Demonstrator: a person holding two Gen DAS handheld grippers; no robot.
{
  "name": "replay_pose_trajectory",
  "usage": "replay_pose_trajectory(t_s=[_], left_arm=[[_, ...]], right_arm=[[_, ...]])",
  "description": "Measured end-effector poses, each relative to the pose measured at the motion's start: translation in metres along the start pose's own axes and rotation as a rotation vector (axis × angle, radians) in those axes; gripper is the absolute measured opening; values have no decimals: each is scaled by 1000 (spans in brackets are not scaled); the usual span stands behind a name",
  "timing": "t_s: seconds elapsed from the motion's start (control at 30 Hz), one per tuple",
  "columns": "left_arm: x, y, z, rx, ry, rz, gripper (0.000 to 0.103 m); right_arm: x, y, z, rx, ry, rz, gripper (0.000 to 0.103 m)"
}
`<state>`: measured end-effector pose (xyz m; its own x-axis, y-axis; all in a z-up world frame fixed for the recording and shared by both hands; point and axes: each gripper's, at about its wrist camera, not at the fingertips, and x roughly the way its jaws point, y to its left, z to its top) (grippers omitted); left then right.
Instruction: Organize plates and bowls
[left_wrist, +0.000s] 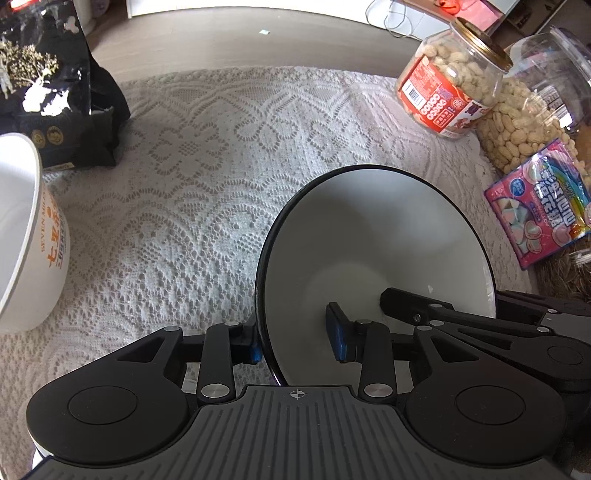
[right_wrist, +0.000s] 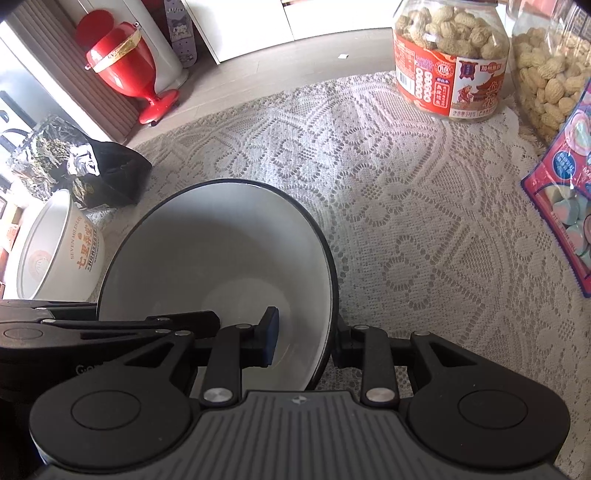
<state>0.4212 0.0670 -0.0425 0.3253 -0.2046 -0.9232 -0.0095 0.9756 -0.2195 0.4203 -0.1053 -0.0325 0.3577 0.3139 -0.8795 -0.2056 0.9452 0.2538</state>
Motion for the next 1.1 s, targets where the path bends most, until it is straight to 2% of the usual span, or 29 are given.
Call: replay_pose_trajectory(t_s=[0.3,0.6,0.77,1.0,1.1], left_arm=[[-59,-21,-23,57,-73,6,37],[-112,-68,-81,129,-116,1,37],[-106,-88,-112,159,-71,-24,37],[-64,-100,-136,159,40,-38,37],[-55,-102,-137,163,28,-19,35]], right_arm=[[-60,6,-18,-40,-62,14,29],[-137,-10,-72,-60,-120,5,29],[-152,-30,-110,-50,-89,-16,29],[-127,-62,-138,1,-14,-32,29],[-119,-72,-141,12,-9,-15,29]])
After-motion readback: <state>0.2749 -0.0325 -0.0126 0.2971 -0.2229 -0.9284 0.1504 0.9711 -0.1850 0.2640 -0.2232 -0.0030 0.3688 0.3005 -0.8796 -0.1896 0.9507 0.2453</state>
